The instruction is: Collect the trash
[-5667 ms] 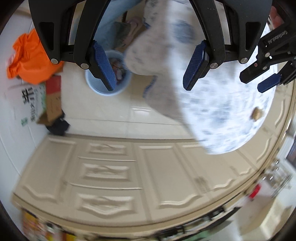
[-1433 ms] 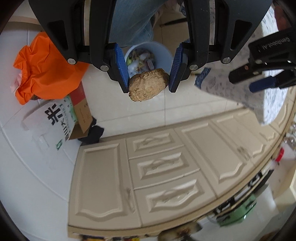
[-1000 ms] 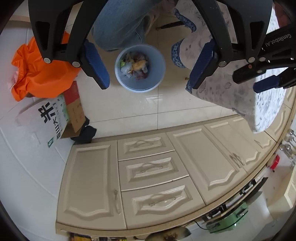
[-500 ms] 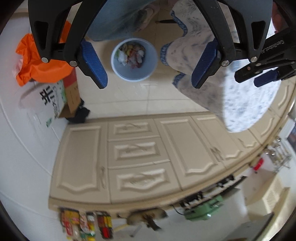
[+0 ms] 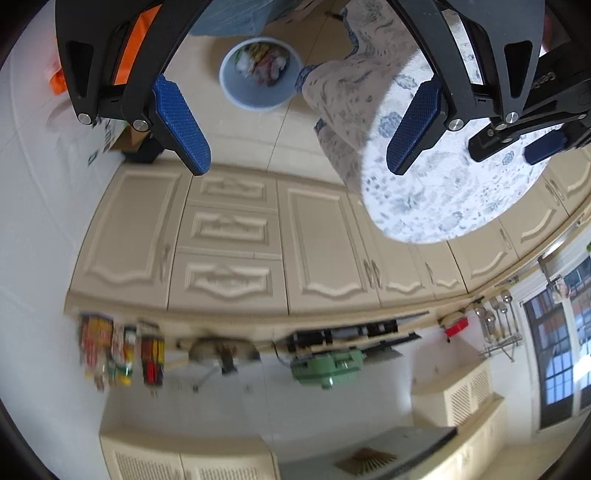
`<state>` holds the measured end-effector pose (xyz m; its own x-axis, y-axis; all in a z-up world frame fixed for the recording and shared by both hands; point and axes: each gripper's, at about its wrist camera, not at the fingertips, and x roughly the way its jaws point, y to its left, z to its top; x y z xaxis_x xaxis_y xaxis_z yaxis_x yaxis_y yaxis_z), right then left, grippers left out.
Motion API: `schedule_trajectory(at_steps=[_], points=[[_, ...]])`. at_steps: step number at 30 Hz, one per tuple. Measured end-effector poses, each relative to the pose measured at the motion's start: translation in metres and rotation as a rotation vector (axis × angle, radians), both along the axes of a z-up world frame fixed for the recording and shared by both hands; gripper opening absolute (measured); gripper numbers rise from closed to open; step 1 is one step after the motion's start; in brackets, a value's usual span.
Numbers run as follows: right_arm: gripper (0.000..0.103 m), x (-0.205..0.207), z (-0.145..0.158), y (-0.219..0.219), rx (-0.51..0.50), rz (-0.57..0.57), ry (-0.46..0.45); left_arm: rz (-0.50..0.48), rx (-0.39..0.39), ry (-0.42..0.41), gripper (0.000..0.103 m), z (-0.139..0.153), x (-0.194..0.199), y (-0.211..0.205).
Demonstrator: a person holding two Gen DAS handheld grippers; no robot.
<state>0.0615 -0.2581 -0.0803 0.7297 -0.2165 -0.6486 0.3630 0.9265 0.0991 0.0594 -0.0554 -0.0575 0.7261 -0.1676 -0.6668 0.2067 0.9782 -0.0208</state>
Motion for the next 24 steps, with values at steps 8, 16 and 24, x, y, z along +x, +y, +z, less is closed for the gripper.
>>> schedule_trajectory(at_steps=[8,16,24], points=[[0.099,-0.018,0.034,0.006,-0.046,-0.018,-0.077,0.052,-0.005,-0.094,0.098,0.028,-0.064,0.012],[0.101,-0.034,0.052,0.007,-0.064,-0.024,-0.124,0.06,0.025,-0.176,0.102,0.046,-0.11,0.01],[0.103,-0.05,0.068,0.017,-0.133,-0.028,-0.147,0.099,-0.013,-0.206,0.102,0.05,-0.131,0.015]])
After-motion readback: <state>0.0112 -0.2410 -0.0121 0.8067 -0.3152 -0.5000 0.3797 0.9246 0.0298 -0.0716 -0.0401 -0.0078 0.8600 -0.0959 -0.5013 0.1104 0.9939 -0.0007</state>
